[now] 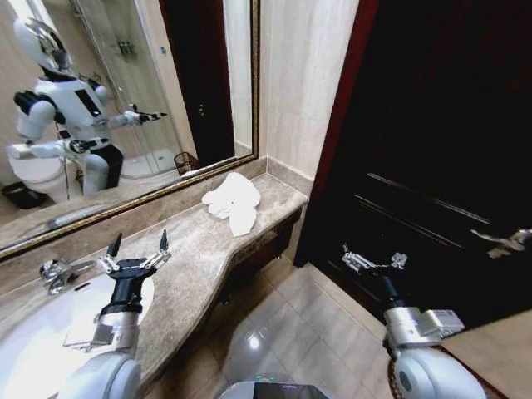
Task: Discard the used towel into the hamper.
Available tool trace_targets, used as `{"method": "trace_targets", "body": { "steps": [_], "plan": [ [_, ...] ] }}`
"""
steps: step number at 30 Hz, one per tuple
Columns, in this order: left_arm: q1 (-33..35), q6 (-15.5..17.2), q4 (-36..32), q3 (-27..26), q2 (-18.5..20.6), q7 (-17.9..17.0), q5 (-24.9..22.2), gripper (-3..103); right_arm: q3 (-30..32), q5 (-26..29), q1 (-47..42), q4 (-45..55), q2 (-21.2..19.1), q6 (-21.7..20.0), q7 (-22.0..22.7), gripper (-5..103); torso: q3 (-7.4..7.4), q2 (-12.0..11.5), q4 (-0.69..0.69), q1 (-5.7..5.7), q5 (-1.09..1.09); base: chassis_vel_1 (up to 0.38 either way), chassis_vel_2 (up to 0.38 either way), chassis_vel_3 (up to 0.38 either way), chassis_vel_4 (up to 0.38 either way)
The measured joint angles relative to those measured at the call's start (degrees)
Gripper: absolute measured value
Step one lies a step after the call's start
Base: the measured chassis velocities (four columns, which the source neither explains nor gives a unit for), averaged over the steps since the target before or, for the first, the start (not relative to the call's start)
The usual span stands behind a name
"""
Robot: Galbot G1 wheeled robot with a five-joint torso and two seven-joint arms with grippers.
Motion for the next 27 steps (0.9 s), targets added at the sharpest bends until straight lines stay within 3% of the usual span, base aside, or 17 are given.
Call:
{"method": "trace_targets", "body": {
  "steps": [19, 27],
  "plan": [
    [0.32, -0.11, 0.21, 1.15, -0.45, 0.21, 0.93, 100, 0.05, -0.45, -0.92, 0.00, 0.42, 0.58, -0.22, 100, 0.00, 0.00, 0.01, 0.00, -0.01, -0.152, 0.148, 0.155, -0.153],
    [1.40, 7.08, -1.10, 1.60, 0.14, 0.93, -0.08, 100, -0.03, -0.67, 0.06, 0.00, 0.41, 0.35, -1.34, 100, 0.01, -0.01, 0.00, 0.02, 0.00, -0.143, 0.145, 0.138, -0.142]
  ]
}}
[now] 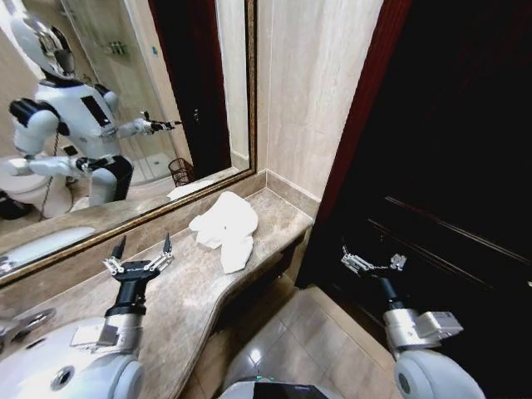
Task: Discard the used towel into the hamper.
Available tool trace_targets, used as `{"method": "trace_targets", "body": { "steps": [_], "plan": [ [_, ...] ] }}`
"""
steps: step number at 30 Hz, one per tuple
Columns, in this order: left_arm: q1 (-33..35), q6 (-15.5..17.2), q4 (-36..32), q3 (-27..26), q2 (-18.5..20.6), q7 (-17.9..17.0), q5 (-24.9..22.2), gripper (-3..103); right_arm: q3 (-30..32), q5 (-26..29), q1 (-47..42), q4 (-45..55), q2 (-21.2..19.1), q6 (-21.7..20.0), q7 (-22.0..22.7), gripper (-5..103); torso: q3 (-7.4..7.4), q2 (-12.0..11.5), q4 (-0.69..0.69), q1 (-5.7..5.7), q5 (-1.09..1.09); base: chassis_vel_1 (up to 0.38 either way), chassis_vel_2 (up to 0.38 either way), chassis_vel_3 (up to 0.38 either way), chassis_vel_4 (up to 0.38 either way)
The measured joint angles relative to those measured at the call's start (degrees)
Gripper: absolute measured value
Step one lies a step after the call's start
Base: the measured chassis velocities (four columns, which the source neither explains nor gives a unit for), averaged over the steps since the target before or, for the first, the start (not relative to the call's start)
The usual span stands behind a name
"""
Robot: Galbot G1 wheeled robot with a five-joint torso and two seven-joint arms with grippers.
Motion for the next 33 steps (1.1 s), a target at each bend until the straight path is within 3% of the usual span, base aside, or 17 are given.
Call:
{"method": "trace_targets", "body": {
  "steps": [14, 17, 21, 22, 23, 25, 26, 29, 33],
  "plan": [
    [-2.05, 3.22, 1.12, 3.04, 2.05, -0.34, 0.67, 100, 0.12, 0.09, -0.51, 0.00, 0.28, 1.03, -0.59, 100, -0.02, 0.01, 0.00, -0.05, -0.01, -0.013, 0.023, 0.022, -0.005],
    [-2.47, 5.57, 0.44, 4.54, 2.71, -1.47, 0.61, 100, 0.19, -0.03, -1.49, 0.00, 0.59, 1.64, -0.60, 100, -0.01, 0.01, 0.00, -0.04, -0.01, 0.000, 0.000, 0.000, 0.000],
    [-5.62, 13.47, -0.78, 7.50, 4.61, -5.78, -1.84, 100, -0.13, -0.42, -1.87, 0.00, 0.84, 1.89, -0.59, 100, -0.01, 0.01, 0.00, -0.03, -0.01, 0.000, 0.000, 0.000, 0.000],
    [-5.62, 13.47, -0.78, 7.50, 4.61, -5.78, -1.84, 100, -0.13, -0.42, -1.87, 0.00, 0.84, 1.89, -0.59, 100, -0.01, 0.01, 0.00, -0.03, -0.01, 0.000, 0.000, 0.000, 0.000],
    [-6.88, 16.30, -0.87, 7.85, 5.43, -7.82, -3.35, 100, -0.19, -0.62, -1.63, 0.00, 0.81, 1.81, -0.57, 100, -0.01, 0.01, 0.00, -0.02, -0.01, 0.000, 0.000, 0.000, 0.000],
    [-7.51, 17.62, -0.90, 7.94, 5.86, -8.85, -4.29, 100, -0.23, -0.69, -1.49, 0.00, 0.79, 1.76, -0.56, 100, -0.01, 0.01, 0.00, -0.03, -0.01, 0.000, 0.000, 0.000, 0.000],
    [-8.88, 20.11, -0.76, 8.03, 6.87, -11.70, -6.16, 100, -0.51, -0.83, -0.91, 0.00, 0.69, 1.57, -0.51, 100, -0.01, 0.01, 0.00, -0.02, -0.01, 0.000, 0.000, 0.000, 0.000],
    [-11.60, 23.10, 0.81, 7.65, 8.75, -16.24, -9.37, 100, -1.54, -1.50, 0.05, 0.00, 0.87, 1.00, -0.23, 100, 0.00, 0.01, 0.01, -0.02, -0.01, 0.000, 0.000, 0.000, 0.000],
    [-13.85, 24.01, 2.50, 7.60, 10.43, -17.11, -11.52, 100, -1.99, -2.68, 0.30, -0.27, 1.22, 0.71, 0.00, 100, 0.00, 0.01, 0.00, -0.02, -0.02, 0.000, 0.000, 0.000, 0.000]
  ]
}}
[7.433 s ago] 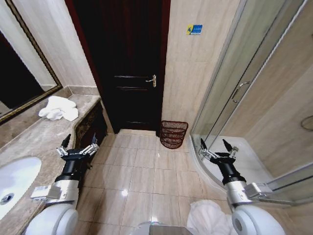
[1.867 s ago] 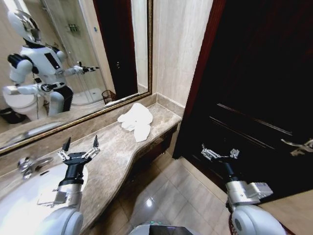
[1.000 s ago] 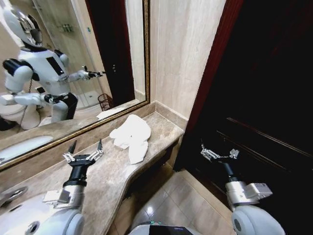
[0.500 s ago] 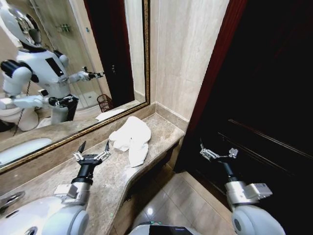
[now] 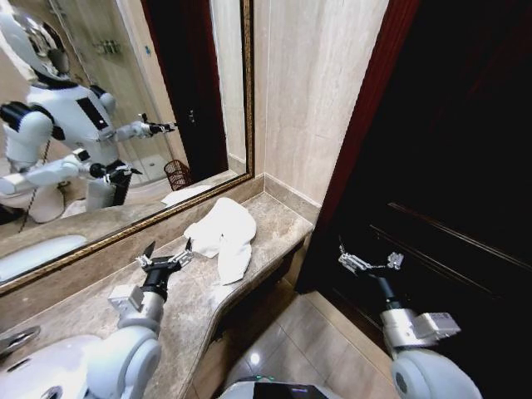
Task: Discard the used towel into the hamper.
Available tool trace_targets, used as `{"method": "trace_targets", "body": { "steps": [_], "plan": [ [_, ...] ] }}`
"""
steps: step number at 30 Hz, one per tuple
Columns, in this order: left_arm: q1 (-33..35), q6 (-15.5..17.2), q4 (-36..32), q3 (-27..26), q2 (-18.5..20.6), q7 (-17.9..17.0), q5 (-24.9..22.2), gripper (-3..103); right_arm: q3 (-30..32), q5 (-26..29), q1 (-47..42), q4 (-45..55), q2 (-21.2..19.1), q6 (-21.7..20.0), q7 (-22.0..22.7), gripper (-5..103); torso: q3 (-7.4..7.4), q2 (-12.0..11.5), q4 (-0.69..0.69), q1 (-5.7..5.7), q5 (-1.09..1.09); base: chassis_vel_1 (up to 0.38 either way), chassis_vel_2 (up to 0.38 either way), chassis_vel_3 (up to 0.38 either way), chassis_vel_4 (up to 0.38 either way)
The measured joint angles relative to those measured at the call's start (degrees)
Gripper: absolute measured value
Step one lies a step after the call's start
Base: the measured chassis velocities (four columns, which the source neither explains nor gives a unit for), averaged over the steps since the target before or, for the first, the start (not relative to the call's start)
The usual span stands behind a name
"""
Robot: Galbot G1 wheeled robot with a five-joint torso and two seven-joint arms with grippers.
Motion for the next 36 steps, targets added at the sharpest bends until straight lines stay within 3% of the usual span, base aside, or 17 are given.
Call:
{"method": "trace_targets", "body": {
  "steps": [4, 7, 12, 14, 16, 18, 21, 22, 24, 28, 36],
  "plan": [
    [-2.53, -1.01, 4.25, 0.03, 2.63, 1.34, -1.16, 100, -0.17, -1.94, 0.29, -1.05, 0.24, -0.11, 0.66, 100, 0.00, 0.00, -0.01, 0.00, 0.00, 0.000, 0.000, 0.000, 0.000],
    [-4.59, -3.64, 9.18, 0.12, 4.33, 2.96, -2.65, 100, -0.20, -2.75, 0.96, -2.08, 0.11, -0.41, 1.05, 100, 0.00, 0.00, 0.00, 0.01, 0.00, 0.000, 0.000, 0.000, 0.000],
    [-8.22, -3.32, 12.64, 1.87, 4.86, 2.68, -5.35, 100, -0.27, -3.45, 1.37, -3.29, -0.10, -0.49, 1.14, 100, 0.00, 0.00, 0.01, 0.01, 0.00, 0.000, 0.000, 0.000, 0.000],
    [-10.86, -1.84, 13.80, 4.02, 4.86, 0.91, -8.34, 100, -0.55, -3.94, 1.46, -4.19, -0.06, -0.46, 1.15, 100, 0.00, 0.00, 0.00, 0.01, 0.00, 0.000, 0.000, 0.000, 0.000],
    [-14.86, 0.42, 15.17, 8.50, 4.76, -3.89, -13.50, 100, -1.09, -4.49, 1.75, -5.23, 0.11, -0.39, 1.15, 100, 0.00, 0.00, 0.00, 0.01, 0.00, 0.000, 0.000, 0.000, 0.000],
    [-15.51, 0.65, 15.37, 9.26, 4.73, -4.87, -14.27, 100, -1.17, -4.60, 1.82, -5.41, 0.14, -0.38, 1.15, 100, 0.01, 0.00, 0.00, 0.01, 0.00, 0.000, 0.000, 0.000, 0.000],
    [-21.88, 3.25, 16.94, 15.80, 4.34, -17.00, -21.33, 100, -1.40, -4.93, 2.43, -6.47, 0.16, -0.33, 1.14, 100, 0.00, 0.00, 0.00, 0.01, 0.01, 0.000, 0.000, 0.000, 0.000],
    [-21.88, 3.25, 16.94, 15.80, 4.34, -17.00, -21.33, 100, -1.40, -4.93, 2.43, -6.47, 0.16, -0.33, 1.14, 100, 0.00, 0.00, 0.00, 0.01, 0.01, 0.000, 0.000, 0.000, 0.000],
    [-25.37, 4.94, 18.47, 18.23, 4.15, -21.47, -23.17, 100, -1.25, -4.94, 2.58, -6.89, -0.13, -0.31, 1.13, 100, 0.00, 0.00, -0.01, 0.01, 0.02, 0.000, 0.000, 0.000, 0.000],
    [-29.15, 5.67, 21.19, 20.23, 4.01, -24.03, -23.21, 100, -1.02, -4.84, 2.71, -7.41, -0.48, -0.20, 1.13, 100, 0.00, 0.00, 0.00, 0.01, 0.02, 0.000, 0.000, 0.000, 0.000],
    [-35.20, 5.91, 27.32, 22.85, 4.99, -23.99, -22.32, 100, -1.03, -4.66, 3.88, -8.71, -0.87, -0.06, 1.11, 100, 0.00, -0.01, 0.00, 0.01, 0.01, 0.000, 0.000, 0.000, 0.000]
  ]
}}
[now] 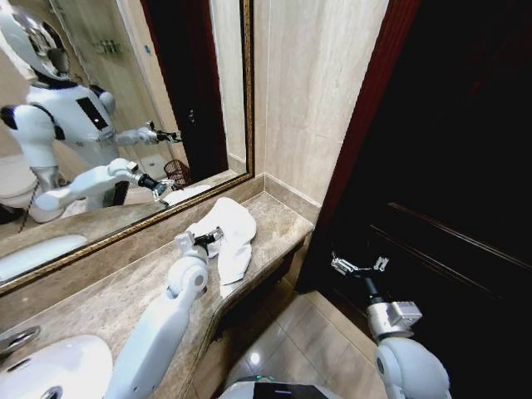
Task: Discard the used towel into the hamper.
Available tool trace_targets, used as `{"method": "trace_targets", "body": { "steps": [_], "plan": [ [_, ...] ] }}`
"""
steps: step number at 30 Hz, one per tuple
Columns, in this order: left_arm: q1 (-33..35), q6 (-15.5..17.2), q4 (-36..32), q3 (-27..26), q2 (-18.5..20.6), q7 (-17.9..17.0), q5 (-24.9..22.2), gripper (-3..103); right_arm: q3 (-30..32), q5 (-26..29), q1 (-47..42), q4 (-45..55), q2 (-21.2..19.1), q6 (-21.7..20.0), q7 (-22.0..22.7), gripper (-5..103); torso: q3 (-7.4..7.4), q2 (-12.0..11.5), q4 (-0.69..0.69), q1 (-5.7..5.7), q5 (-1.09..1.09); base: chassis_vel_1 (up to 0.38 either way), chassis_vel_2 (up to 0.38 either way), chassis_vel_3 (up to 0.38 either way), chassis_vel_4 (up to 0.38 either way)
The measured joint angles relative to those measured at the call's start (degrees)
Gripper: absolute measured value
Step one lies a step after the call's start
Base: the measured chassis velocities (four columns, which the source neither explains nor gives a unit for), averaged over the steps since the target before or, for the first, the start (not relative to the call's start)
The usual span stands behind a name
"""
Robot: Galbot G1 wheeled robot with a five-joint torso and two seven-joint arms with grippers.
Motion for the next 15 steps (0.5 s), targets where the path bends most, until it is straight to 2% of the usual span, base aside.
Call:
{"method": "trace_targets", "body": {
  "steps": [8, 15],
  "plan": [
    [-5.73, 0.23, 5.72, 3.39, 1.51, 0.73, -0.79, 100, 0.04, 0.05, 0.64, -1.41, 0.05, 0.59, -0.06, 100, 0.00, 0.00, 0.00, 0.00, 0.00, 0.000, 0.000, 0.000, 0.000],
    [-6.95, 1.40, 8.01, 6.69, 1.69, 2.09, -0.99, 100, 0.16, 0.07, 0.97, -2.55, 0.34, 1.30, -0.21, 100, 0.00, 0.00, 0.00, -0.01, 0.00, 0.000, 0.000, 0.000, 0.000]
  ]
}}
